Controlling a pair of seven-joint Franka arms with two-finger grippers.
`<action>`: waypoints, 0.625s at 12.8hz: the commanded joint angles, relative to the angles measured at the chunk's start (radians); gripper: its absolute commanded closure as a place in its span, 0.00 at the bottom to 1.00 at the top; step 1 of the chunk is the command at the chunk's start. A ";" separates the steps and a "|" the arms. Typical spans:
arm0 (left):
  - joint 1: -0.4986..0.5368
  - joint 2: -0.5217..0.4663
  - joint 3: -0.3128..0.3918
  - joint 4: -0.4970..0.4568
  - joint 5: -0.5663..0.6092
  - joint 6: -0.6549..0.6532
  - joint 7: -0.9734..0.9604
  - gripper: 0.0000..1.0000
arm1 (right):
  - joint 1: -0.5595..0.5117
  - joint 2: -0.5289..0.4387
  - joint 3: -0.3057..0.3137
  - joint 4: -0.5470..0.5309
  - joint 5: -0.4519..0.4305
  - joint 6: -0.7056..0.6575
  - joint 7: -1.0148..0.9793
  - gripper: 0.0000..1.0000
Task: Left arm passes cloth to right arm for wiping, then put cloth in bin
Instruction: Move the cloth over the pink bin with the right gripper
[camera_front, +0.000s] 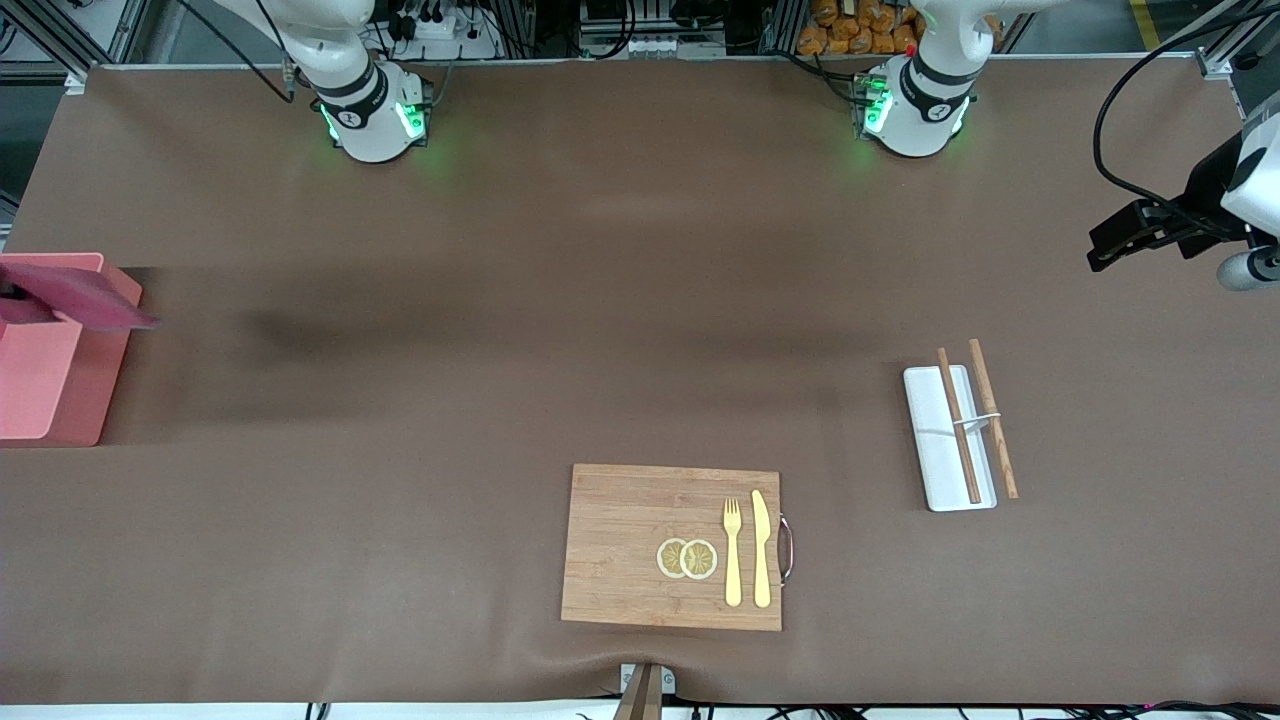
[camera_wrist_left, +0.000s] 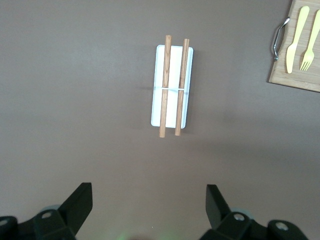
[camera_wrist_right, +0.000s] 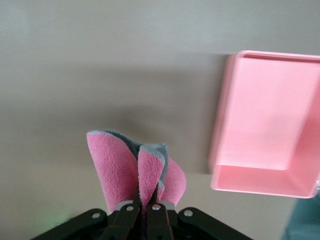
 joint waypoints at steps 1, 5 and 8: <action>0.010 -0.023 -0.014 -0.011 0.010 -0.005 -0.005 0.00 | -0.116 0.087 0.021 0.056 -0.064 0.115 -0.157 1.00; 0.010 -0.026 -0.014 -0.011 0.007 -0.008 -0.003 0.00 | -0.220 0.162 0.023 0.056 -0.111 0.272 -0.250 1.00; 0.010 -0.027 -0.018 -0.013 0.007 -0.012 -0.003 0.00 | -0.244 0.173 0.026 0.056 -0.096 0.361 -0.320 0.00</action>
